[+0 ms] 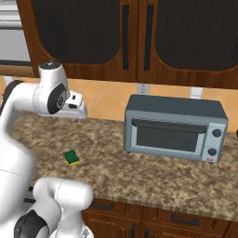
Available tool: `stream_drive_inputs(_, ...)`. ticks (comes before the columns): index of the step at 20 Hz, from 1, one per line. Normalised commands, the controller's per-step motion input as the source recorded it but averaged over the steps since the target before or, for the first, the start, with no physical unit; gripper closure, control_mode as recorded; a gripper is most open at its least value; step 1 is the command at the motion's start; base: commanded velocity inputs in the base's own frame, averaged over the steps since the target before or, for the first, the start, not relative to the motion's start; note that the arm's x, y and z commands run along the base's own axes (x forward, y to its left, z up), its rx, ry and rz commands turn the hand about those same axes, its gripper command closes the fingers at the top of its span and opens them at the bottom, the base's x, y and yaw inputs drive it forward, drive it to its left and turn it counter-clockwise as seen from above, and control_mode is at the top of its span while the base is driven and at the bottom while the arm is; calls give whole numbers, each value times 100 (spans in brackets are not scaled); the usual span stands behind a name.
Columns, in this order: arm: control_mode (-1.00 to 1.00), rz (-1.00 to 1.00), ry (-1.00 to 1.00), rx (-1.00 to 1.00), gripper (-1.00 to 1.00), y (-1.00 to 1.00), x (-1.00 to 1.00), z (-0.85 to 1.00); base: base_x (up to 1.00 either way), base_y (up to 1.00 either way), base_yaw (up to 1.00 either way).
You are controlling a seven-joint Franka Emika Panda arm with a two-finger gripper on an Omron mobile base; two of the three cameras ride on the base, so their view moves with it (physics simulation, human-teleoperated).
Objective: Pick up the sponge from the counter and clean the cutting board by briefly scrubbing or pressing down on the cutting board. Once finished, release the sponge.
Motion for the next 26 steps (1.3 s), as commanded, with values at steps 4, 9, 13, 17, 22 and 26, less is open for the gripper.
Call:
stream_drive_inputs(4,-100,15,0,0,-100,39,0,-55,0,0,0)
stream_drive_inputs(9,-100,18,0,0,-100,22,0,-62,0,0,0)
stream_drive_inputs(13,-100,19,0,-9,-100,18,0,-52,0,0,0)
stream_drive_inputs(17,-100,15,0,-15,-100,37,4,-45,0,0,0)
stream_drive_inputs(22,-100,4,0,-10,-100,12,17,-30,0,0,0)
stream_drive_inputs(26,-100,1,0,0,-100,-6,19,-13,0,0,0)
